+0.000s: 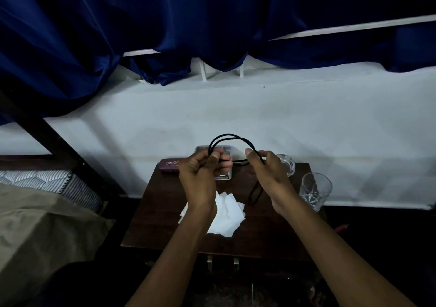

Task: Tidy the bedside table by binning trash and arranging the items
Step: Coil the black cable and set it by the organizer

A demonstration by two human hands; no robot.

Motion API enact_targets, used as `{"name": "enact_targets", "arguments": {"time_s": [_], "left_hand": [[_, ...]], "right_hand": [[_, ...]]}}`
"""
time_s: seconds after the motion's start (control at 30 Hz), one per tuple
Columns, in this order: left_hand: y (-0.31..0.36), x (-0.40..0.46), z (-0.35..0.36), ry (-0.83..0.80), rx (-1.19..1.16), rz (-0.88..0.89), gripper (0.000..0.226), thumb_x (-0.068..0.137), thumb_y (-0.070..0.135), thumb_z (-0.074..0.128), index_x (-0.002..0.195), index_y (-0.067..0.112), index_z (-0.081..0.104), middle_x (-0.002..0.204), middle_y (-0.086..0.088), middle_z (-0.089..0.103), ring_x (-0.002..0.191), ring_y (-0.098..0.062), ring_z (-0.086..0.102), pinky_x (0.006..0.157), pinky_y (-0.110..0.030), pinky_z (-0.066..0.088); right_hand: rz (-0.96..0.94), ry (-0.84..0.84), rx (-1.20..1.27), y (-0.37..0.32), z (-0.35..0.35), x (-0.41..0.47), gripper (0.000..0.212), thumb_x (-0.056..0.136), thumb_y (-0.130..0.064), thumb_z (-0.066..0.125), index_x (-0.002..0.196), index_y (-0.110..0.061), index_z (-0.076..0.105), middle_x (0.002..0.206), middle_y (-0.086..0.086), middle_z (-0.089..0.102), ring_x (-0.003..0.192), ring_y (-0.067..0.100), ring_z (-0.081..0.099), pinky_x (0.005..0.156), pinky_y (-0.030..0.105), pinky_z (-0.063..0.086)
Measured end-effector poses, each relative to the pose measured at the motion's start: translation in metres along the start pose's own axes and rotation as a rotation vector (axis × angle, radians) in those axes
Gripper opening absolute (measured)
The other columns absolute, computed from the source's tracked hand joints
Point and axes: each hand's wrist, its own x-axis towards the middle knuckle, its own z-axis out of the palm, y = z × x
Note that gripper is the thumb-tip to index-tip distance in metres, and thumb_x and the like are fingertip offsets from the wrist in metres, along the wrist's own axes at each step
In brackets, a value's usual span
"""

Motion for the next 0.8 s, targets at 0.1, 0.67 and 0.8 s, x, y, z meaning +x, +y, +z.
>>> {"name": "enact_targets", "arguments": {"time_s": [0.1, 0.67, 0.8], "left_hand": [[-0.007, -0.003, -0.001, 0.005, -0.084, -0.092, 0.018, 0.102, 0.000, 0.063, 0.092, -0.001, 0.077, 0.083, -0.017, 0.080, 0.071, -0.023, 0.078, 0.070, -0.029, 0.065], [0.013, 0.005, 0.015, -0.260, 1.556, 0.737, 0.056, 0.089, 0.018, 0.058, 0.143, 0.032, 0.055, 0.143, 0.001, 0.061, 0.119, -0.027, 0.058, 0.098, -0.044, 0.044], [0.022, 0.006, 0.011, -0.396, 1.767, 0.856, 0.028, 0.087, 0.010, 0.052, 0.105, 0.021, 0.071, 0.091, 0.000, 0.075, 0.097, -0.027, 0.062, 0.088, -0.040, 0.042]], "right_hand": [[-0.031, -0.101, 0.168, -0.004, -0.002, 0.000, 0.018, 0.102, -0.027, 0.063, 0.106, -0.015, 0.076, 0.098, -0.005, 0.083, 0.098, 0.010, 0.079, 0.096, 0.040, 0.062], [-0.521, -0.150, -0.381, -0.025, 0.000, -0.010, 0.031, 0.094, 0.003, 0.054, 0.099, -0.017, 0.077, 0.091, -0.007, 0.077, 0.082, 0.005, 0.067, 0.070, 0.019, 0.044], [-0.481, -0.131, -0.416, -0.023, -0.003, -0.009, 0.029, 0.091, 0.005, 0.057, 0.086, -0.017, 0.074, 0.077, -0.013, 0.069, 0.071, -0.005, 0.062, 0.065, 0.009, 0.040]]}}
